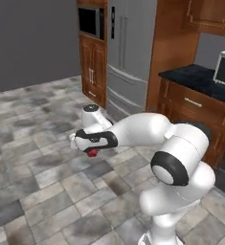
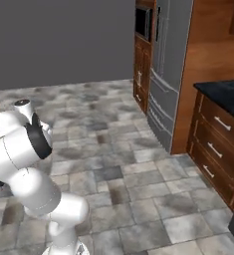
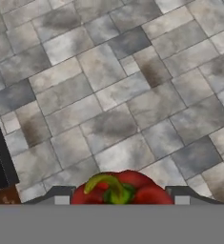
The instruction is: Turn on the sink faucet. Then move the bell pepper from the counter to the sink. Turn off the sink. Move the vegetable from the sink to the pot next to the stove. Finally move the pot to the front center burner.
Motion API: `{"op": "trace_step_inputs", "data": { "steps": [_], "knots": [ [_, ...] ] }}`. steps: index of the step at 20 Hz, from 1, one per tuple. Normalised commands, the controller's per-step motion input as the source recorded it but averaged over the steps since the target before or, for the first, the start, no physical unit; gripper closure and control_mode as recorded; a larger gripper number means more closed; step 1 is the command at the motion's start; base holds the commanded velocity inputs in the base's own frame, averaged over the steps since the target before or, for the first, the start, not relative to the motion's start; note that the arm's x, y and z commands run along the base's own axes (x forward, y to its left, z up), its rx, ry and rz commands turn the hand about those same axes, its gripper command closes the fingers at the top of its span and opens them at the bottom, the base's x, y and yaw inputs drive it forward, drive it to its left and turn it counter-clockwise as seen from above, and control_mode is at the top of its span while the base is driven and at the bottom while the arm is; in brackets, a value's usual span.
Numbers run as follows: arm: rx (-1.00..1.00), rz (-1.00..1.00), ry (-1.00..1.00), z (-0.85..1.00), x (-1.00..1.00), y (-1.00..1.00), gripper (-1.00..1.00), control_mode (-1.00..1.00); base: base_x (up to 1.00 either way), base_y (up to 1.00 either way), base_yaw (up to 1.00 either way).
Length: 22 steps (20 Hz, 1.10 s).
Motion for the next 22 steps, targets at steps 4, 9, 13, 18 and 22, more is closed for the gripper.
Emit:
{"op": "trace_step_inputs", "data": {
  "steps": [4, 9, 13, 18, 22],
  "knots": [
    [0.0, 0.0, 0.0, 0.0, 0.0, 0.0, 1.0, 1.0, 0.05, -0.49, -0.62],
    [0.0, 0.0, 0.0, 0.0, 0.0, 0.0, 1.0, 1.0, 0.06, -0.56, -0.59],
    [0.0, 0.0, 0.0, 0.0, 0.0, 0.0, 1.0, 1.0, 0.14, -0.62, -0.58],
    [0.0, 0.0, 0.0, 0.0, 0.0, 0.0, 1.0, 1.0, 0.18, -0.61, -0.56],
    [0.0, 0.0, 0.0, 0.0, 0.0, 0.0, 1.0, 1.0, 0.26, -0.52, -0.54]
  ]
}}
